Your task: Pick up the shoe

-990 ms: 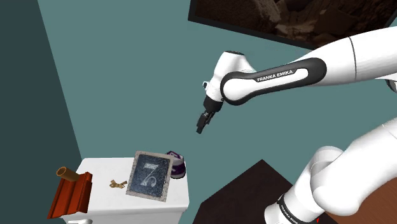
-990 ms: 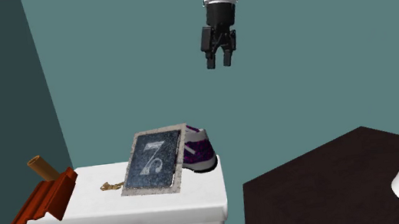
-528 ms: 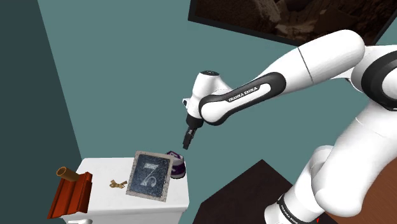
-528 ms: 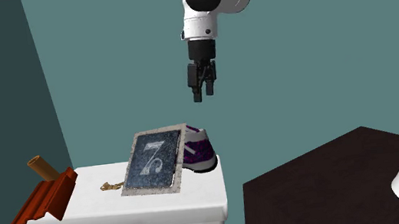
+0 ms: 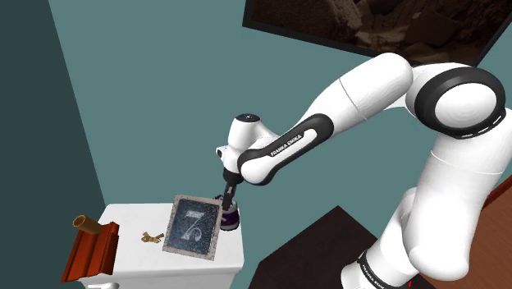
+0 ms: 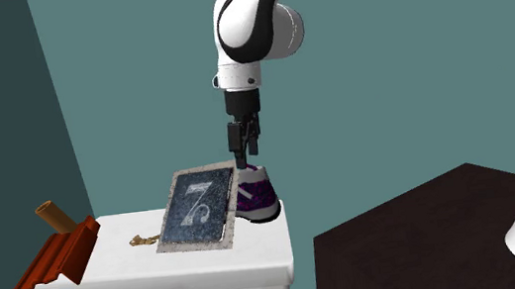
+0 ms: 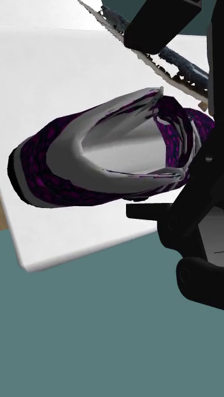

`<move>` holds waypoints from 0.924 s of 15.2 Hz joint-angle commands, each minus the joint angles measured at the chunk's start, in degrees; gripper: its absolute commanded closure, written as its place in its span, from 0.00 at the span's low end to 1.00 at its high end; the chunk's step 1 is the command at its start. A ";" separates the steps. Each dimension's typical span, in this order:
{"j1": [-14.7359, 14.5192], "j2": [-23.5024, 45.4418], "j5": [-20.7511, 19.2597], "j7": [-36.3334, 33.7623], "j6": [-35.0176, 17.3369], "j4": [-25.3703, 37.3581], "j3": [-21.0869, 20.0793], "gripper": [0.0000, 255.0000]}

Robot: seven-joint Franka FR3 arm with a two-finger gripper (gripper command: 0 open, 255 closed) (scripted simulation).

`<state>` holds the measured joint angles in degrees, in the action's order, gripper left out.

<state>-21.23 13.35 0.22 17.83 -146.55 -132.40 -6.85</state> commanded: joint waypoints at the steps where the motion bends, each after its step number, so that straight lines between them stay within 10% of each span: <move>1: -0.13 1.44 -0.30 -0.10 -1.40 0.04 0.07 0.00; 7: -0.30 3.93 -0.74 -0.36 -3.86 0.05 0.29 0.00; 8: -0.30 3.82 -0.72 -0.35 -3.73 0.07 0.27 1.00; 14: -0.31 3.74 -0.72 -0.38 -3.64 0.08 0.27 1.00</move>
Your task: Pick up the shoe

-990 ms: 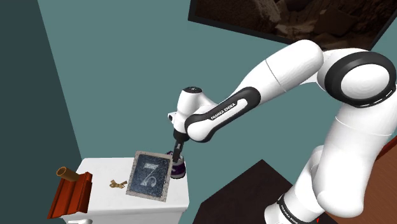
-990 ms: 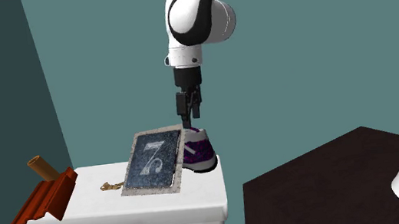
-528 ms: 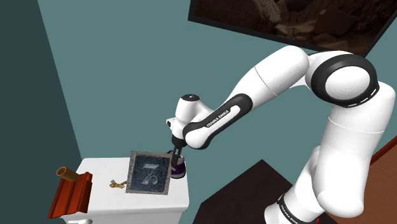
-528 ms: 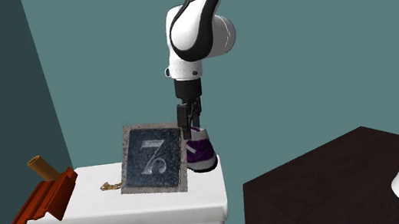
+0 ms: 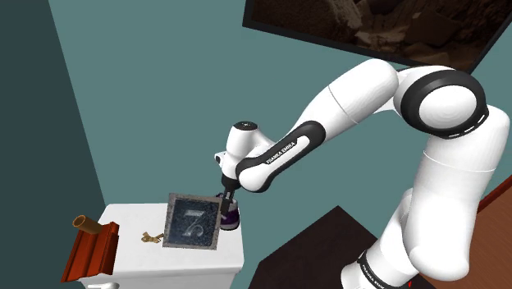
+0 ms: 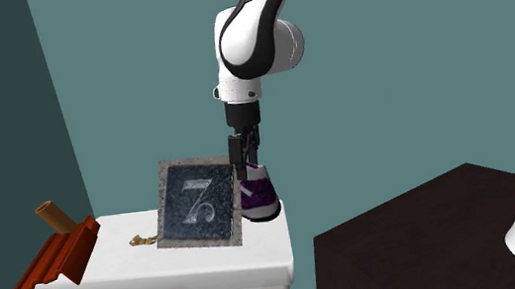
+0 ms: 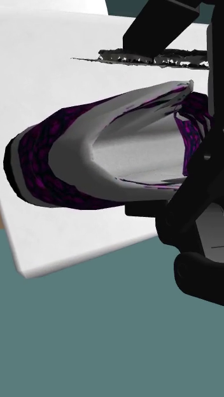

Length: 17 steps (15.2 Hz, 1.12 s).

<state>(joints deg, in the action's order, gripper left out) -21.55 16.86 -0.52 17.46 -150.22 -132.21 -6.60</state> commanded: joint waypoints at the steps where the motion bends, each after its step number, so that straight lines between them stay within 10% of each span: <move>1: -0.01 0.22 0.01 -0.04 0.05 -0.10 0.00 1.00; 17: 0.54 -8.70 1.56 0.88 9.75 0.74 -0.62 1.00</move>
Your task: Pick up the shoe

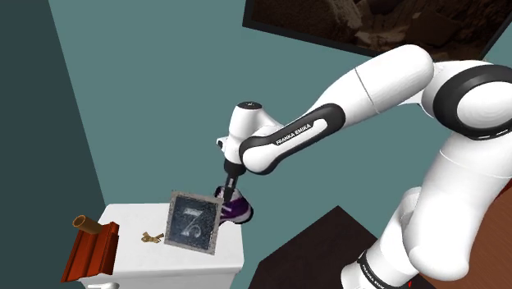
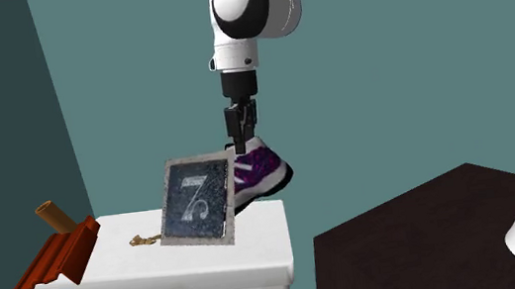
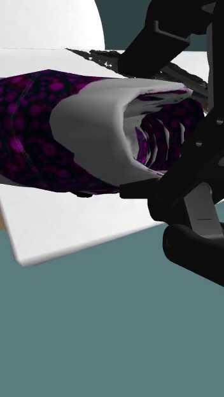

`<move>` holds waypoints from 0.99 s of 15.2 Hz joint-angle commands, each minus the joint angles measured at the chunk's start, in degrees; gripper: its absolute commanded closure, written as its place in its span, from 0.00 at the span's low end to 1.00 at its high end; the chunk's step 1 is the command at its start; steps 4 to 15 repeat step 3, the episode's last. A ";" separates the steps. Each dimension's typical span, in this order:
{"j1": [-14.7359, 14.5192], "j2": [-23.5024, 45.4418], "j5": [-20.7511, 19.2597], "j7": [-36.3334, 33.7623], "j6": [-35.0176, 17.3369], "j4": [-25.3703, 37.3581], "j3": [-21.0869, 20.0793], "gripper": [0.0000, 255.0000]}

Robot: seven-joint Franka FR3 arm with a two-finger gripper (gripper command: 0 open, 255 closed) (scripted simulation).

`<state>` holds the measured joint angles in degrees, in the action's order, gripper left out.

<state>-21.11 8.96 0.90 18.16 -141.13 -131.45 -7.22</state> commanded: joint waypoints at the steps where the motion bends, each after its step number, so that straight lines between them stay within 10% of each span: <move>1: 0.11 -1.38 0.23 0.23 1.40 0.13 -0.02 1.00; 15: 0.11 -1.47 0.24 0.24 1.51 0.15 -0.02 1.00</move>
